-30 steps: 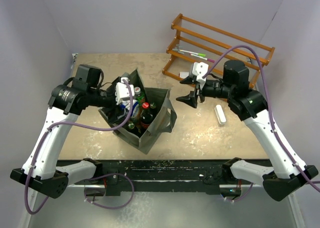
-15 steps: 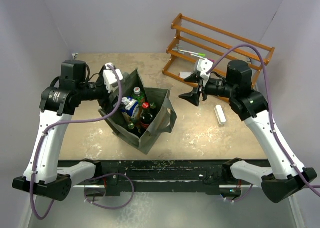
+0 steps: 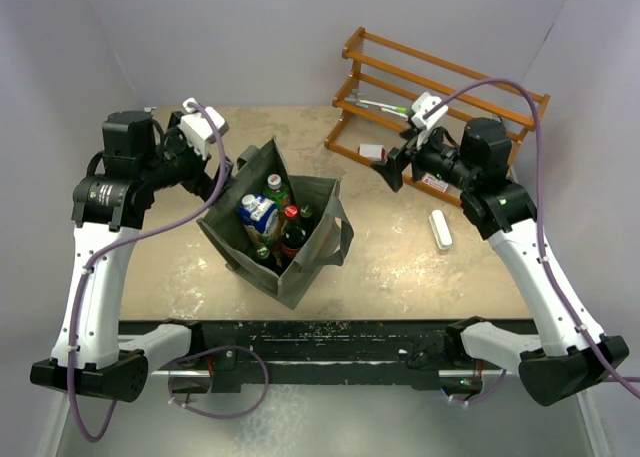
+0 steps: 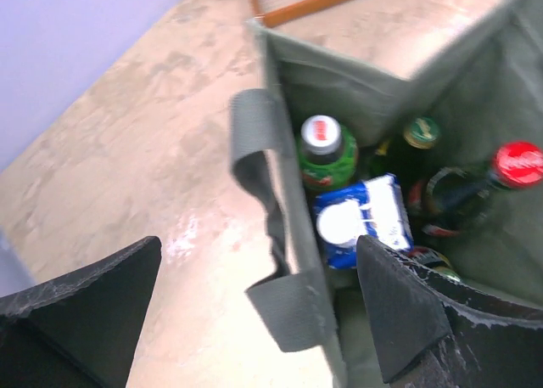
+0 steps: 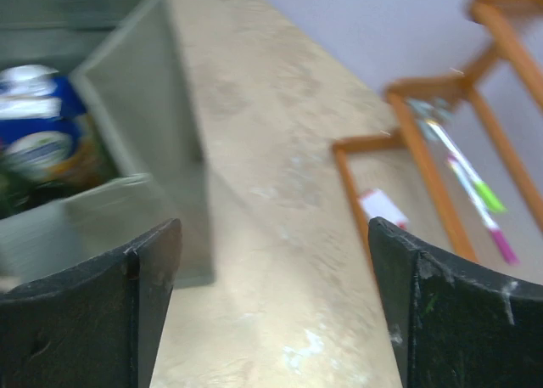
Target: Place the beverage into the canvas bag
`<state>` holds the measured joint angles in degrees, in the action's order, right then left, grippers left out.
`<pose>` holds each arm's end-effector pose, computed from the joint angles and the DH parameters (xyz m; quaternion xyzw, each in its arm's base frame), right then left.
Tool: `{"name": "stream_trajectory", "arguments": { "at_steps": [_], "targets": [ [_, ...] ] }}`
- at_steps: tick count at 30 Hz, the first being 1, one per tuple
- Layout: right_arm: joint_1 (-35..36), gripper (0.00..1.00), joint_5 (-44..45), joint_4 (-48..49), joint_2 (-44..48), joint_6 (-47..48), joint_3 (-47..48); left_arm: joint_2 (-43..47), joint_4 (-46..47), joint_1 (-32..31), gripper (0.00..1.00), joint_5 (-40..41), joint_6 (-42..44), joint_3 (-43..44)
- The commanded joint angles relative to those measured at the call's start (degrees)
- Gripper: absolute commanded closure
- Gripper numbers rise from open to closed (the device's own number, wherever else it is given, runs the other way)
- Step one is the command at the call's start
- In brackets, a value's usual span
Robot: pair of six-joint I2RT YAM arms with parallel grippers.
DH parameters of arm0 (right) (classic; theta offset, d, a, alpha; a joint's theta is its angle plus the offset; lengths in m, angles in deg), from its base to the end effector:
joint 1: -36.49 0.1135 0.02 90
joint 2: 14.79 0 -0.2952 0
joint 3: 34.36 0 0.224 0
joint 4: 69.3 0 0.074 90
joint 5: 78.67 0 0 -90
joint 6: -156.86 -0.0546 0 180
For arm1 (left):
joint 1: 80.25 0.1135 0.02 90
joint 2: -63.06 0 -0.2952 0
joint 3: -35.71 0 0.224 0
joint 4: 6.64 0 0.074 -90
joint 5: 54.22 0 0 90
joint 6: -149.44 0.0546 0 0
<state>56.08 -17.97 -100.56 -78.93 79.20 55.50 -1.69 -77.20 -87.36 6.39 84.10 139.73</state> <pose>0.1927 0.0970 0.4646 -0.3605 0.6420 0.2280 0.6371 0.1667 -0.0478 0.4591 0.3504 0.7769 -0.1462 0.5024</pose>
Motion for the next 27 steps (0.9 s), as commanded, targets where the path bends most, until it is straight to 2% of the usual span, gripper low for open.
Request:
{"name": "stream_trajectory", "arguments": {
  "at_steps": [1,2,4,11,13,21,27],
  "targets": [
    [-3.0,0.04,21.1,8.3,0.1,-7.7,-0.8,0.9,7.7,1.2,0.01,12.8,-7.0,0.8],
    [-3.5,0.0,24.3,9.0,0.1,-8.9,-1.0,1.4,9.1,1.3,0.01,15.1,-7.7,0.3],
    [-4.5,0.0,29.0,9.8,0.0,-10.1,-1.1,3.0,12.9,1.8,0.01,19.1,-9.3,-1.8],
    [-5.7,0.0,30.9,12.1,0.3,-12.6,-1.7,11.1,29.8,2.3,0.01,32.2,-13.5,-12.8],
    [-5.9,0.0,31.5,12.4,0.6,-13.3,-1.7,12.5,33.9,2.3,0.01,32.8,-13.3,-15.0],
    [-6.7,0.0,33.4,11.4,1.8,-15.3,0.1,12.0,36.5,2.4,0.01,33.6,-14.1,-16.8],
    [-6.7,0.0,35.3,14.0,1.1,-5.6,2.0,13.0,37.6,2.4,0.01,32.2,-11.3,-18.9]
  ]
}}
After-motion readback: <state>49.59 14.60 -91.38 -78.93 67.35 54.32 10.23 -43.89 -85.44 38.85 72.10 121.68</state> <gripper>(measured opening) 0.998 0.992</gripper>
